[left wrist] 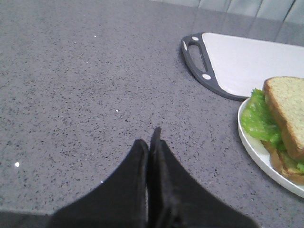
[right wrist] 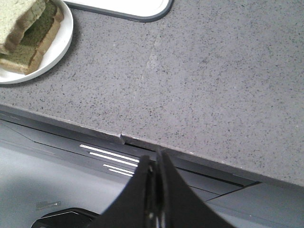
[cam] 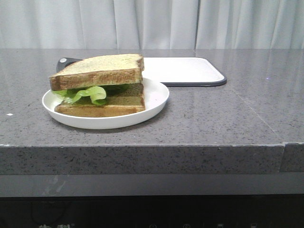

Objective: Left arm grabs bread, right arm adds lettuce

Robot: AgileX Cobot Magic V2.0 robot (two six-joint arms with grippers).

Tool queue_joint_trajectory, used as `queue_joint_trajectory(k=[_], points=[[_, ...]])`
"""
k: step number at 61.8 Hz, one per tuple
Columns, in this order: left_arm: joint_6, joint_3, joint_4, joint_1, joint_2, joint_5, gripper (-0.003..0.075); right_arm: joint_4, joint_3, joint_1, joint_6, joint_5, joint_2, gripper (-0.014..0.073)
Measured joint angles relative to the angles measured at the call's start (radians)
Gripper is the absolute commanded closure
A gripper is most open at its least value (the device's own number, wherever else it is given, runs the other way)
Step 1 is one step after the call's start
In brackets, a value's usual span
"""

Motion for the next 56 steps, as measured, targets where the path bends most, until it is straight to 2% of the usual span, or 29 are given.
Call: queue_joint_trajectory(k=[13,28,43,56], points=[[0.0,0.215,-0.027,0.054,-0.202,-0.139,0.0741,0.0,0.001,0.0,0.0,0.0,0.0,0.0711],[0.0,0.34,-0.03,0.061,-0.32,-0.218,0.0741,0.0,0.001,0.0,0.0,0.0,0.0,0.0711],[-0.002,0.348,0.009,0.061,-0.32,-0.304,0.0741,0.0,0.001,0.0,0.0,0.0,0.0,0.0711],[-0.002,0.348,0.032,0.061,-0.32,-0.326,0.0741,0.0,0.001,0.0,0.0,0.0,0.0,0.0711]])
